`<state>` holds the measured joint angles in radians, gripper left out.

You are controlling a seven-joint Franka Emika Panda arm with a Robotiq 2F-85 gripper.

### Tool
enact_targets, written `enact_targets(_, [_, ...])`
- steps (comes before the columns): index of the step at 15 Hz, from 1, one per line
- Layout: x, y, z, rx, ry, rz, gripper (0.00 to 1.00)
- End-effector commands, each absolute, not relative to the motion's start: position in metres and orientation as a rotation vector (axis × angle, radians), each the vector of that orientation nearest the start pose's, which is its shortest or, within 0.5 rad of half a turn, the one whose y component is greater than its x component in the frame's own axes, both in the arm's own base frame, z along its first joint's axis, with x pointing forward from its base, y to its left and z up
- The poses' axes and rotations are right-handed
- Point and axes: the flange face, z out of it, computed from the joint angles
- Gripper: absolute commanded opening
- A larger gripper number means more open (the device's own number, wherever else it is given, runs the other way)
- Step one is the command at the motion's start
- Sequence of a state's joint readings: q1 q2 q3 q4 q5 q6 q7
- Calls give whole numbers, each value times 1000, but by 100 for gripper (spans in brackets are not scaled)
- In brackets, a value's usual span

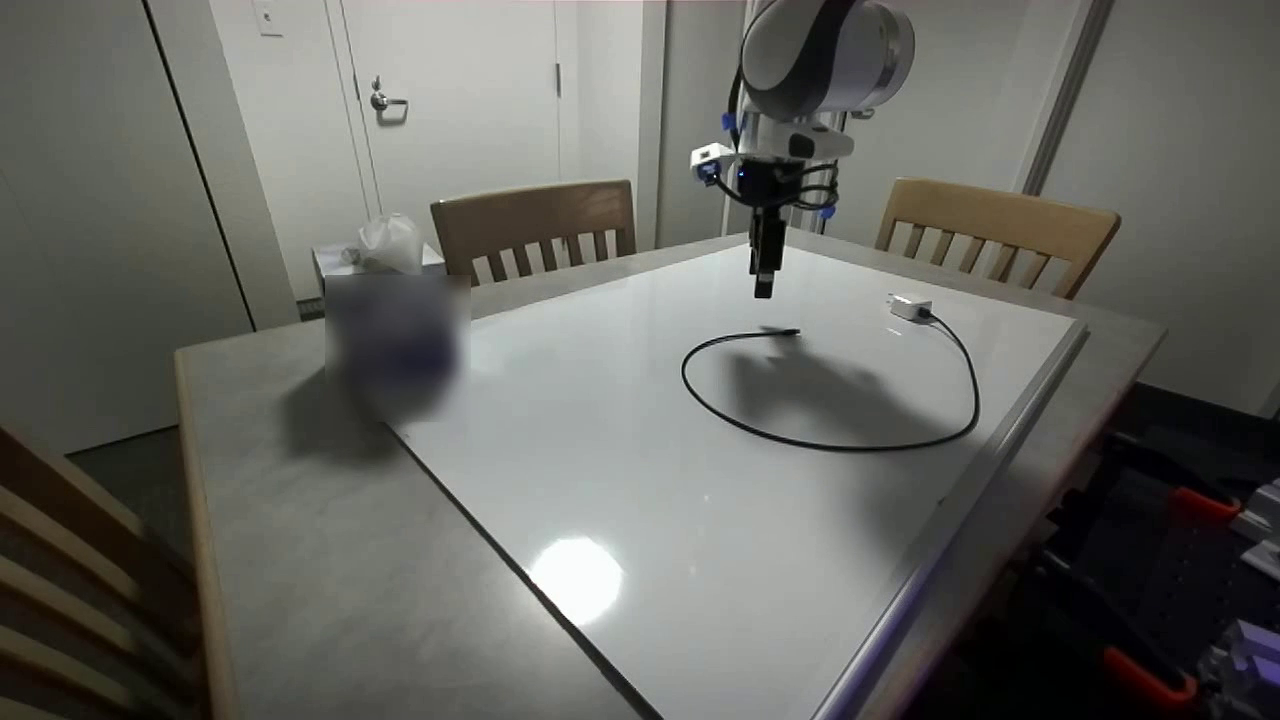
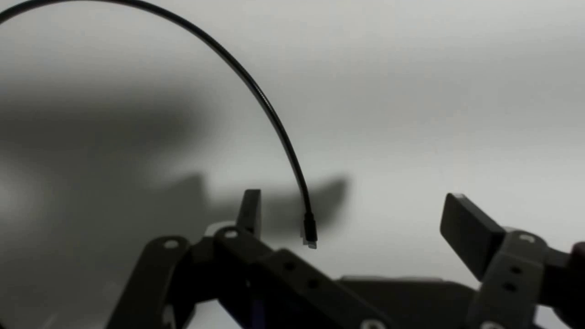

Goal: Unwind the charger cable and stretch it along the board

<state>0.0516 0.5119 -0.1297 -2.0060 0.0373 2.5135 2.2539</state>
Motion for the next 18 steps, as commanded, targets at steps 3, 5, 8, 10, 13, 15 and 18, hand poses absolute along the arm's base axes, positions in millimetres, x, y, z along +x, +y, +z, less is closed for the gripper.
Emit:
enact_targets(3, [605,-46,200,-1225,2913,-58,100])
enact_targets(5, [606,-45,198,-1243,2922,-87,100])
enact_targets(8, [603,-48,193,-1367,2902,-104,100])
enact_targets(10, [599,-49,187,-1455,2889,-60,100])
enact_targets(13, [595,-56,180,-1499,2865,20,100])
enact_targets(15, [591,-59,178,-1512,2884,49,100])
enact_targets(18, [587,-56,176,-1495,2928,27,100])
